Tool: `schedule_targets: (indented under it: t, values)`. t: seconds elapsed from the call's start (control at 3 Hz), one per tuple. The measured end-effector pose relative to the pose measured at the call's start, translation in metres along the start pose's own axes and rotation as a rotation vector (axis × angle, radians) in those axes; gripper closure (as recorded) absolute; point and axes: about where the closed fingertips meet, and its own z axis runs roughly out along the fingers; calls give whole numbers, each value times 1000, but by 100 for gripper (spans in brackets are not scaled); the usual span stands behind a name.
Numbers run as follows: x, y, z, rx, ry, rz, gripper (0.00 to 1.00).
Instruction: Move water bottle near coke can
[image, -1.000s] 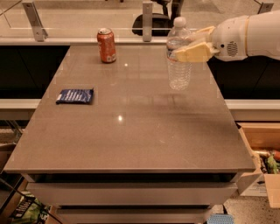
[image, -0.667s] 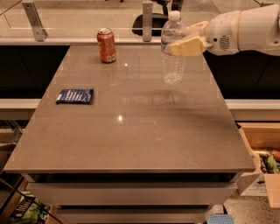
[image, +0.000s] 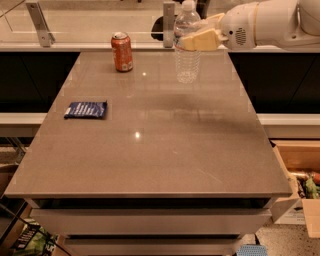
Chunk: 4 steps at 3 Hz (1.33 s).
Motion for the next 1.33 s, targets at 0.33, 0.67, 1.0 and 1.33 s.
schedule_targets:
  t: [0.33,0.67,1.0,1.33]
  values:
    - [-7,-10,16,9,8,3,100]
    - [-11,-20,33,15,17,1,100]
    - [-13,-29,53,11,22,2,100]
    - [-13,-36,67,11,3,5,100]
